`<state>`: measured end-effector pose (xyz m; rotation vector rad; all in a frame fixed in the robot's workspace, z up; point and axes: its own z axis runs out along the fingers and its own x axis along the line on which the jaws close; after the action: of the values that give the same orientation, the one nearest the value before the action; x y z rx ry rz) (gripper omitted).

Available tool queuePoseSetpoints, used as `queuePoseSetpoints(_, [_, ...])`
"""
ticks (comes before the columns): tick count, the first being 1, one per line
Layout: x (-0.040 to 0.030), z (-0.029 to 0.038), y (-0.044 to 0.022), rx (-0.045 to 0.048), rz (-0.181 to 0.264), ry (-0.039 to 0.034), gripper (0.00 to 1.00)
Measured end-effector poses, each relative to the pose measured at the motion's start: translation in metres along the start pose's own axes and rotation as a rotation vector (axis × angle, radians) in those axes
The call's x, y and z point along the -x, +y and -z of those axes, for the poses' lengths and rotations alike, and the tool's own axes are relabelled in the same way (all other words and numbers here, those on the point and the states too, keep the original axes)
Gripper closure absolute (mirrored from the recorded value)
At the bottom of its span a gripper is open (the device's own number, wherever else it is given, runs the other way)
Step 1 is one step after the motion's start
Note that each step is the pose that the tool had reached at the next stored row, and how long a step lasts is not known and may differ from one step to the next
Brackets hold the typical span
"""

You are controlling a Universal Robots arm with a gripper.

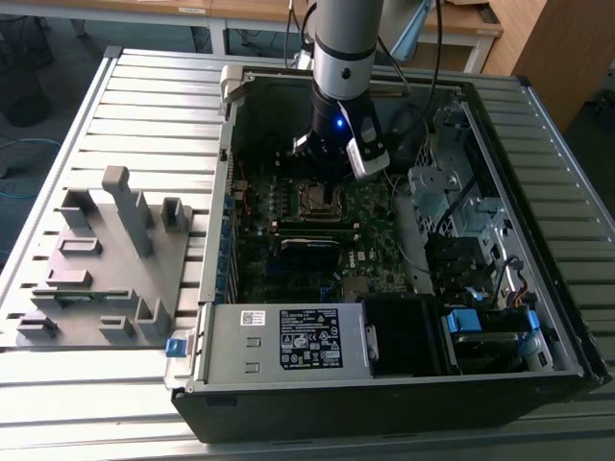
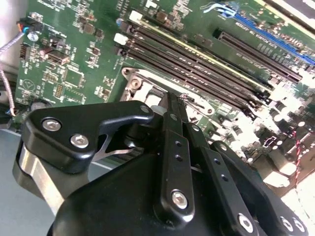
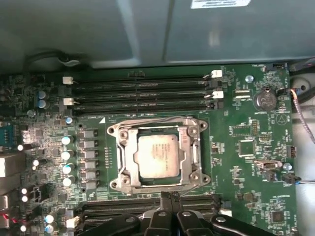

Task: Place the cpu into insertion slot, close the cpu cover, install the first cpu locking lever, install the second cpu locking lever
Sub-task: 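Install the second cpu locking lever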

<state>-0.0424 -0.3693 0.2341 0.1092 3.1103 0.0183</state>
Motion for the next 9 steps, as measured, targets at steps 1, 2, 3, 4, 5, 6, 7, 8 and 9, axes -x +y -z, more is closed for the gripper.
queuePoseSetpoints(1, [-0.0017,-0.0002,-0.0004,0.0001,0.0,-0.0014,0.9])
queuePoseSetpoints(2, [-0.0033,-0.0005,-0.0008,0.0002,0.0,-0.0027,0.9])
queuePoseSetpoints(3, [-0.0044,-0.0006,-0.0012,0.0003,0.0,-0.0033,0.9])
queuePoseSetpoints(4, [-0.0049,-0.0007,-0.0019,0.0003,0.0,-0.0035,0.9])
queuePoseSetpoints(5, [-0.0051,-0.0007,-0.0025,0.0004,0.0,-0.0037,0.9])
queuePoseSetpoints(6, [-0.0054,-0.0007,-0.0032,0.0003,0.0,-0.0037,0.9])
queuePoseSetpoints(7, [-0.0057,-0.0007,-0.0038,0.0003,0.0,-0.0039,0.9])
queuePoseSetpoints(8, [-0.0061,-0.0007,-0.0043,0.0002,0.0,-0.0042,0.9])
queuePoseSetpoints(9, [-0.0071,-0.0008,-0.0045,0.0004,0.0,-0.0051,0.9])
